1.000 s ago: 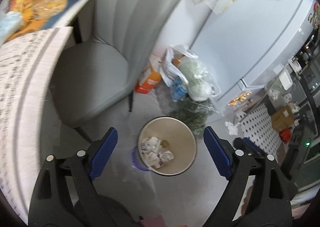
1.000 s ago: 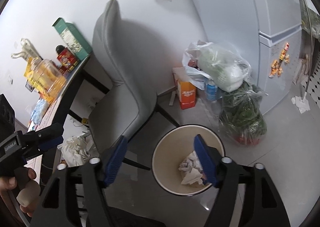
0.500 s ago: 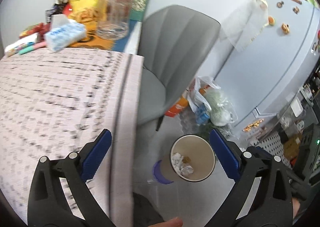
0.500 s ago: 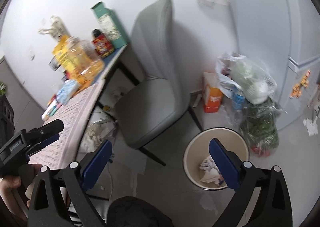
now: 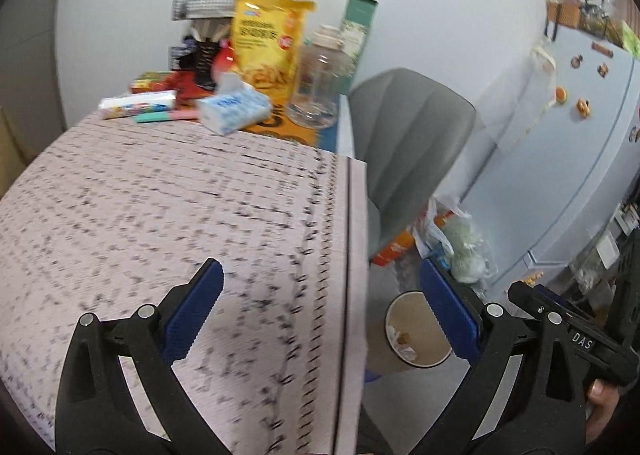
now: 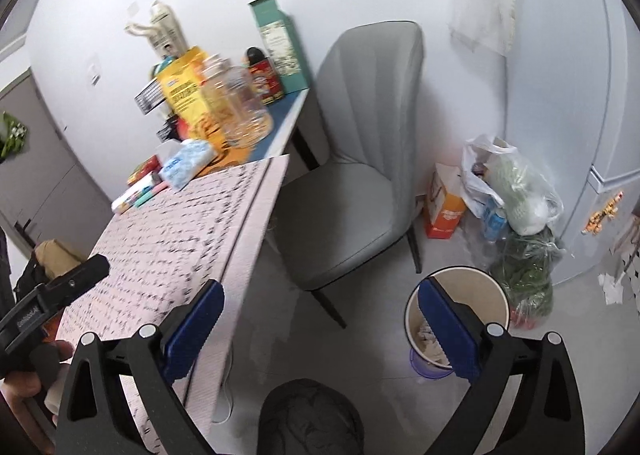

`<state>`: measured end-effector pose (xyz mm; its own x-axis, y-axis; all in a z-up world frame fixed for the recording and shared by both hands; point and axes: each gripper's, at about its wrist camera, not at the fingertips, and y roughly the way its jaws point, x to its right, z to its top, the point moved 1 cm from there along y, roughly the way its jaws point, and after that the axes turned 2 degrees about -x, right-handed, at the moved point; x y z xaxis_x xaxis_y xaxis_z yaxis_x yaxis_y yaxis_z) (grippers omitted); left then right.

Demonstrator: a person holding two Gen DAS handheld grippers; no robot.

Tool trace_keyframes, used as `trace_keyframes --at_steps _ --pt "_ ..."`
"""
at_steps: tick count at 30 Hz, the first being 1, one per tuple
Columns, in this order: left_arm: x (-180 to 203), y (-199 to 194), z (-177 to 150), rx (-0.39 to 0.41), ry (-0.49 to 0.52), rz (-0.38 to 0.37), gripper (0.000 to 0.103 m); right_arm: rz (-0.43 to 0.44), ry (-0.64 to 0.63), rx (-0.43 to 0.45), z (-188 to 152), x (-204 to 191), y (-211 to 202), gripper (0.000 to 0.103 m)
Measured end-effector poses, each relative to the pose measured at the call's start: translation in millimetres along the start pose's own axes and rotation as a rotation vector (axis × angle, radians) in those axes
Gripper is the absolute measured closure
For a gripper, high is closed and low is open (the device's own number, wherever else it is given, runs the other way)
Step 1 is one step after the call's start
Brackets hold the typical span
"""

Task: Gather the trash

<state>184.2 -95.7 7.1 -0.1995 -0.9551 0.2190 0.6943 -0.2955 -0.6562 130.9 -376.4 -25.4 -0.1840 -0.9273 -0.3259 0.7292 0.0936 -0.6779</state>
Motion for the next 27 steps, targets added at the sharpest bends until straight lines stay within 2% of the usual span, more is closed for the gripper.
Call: trace_keyframes --at_steps 7,12,15,18,27 --pt "-31 -48 -20 0.045 -0.02 0.047 0.006 0.027 -0.091 0.009 -11 -43 -18 0.008" --pt "-49 -78 -41 0.071 -0.06 0.082 0.006 0.07 -0.103 0.01 -19 -63 -29 0.008" --pt "-55 -91 -51 0.066 -0.069 0.1 0.006 0.082 -0.126 0.009 -27 -77 -35 0.008" --pt "-63 -108 -67 0.097 -0.088 0.141 0.006 0.091 -0.135 0.019 -32 -85 -43 0.008" --pt "-80 -140 -90 0.11 -0.121 0.187 0.006 0.129 -0.189 0.01 -62 -111 -65 0.008"
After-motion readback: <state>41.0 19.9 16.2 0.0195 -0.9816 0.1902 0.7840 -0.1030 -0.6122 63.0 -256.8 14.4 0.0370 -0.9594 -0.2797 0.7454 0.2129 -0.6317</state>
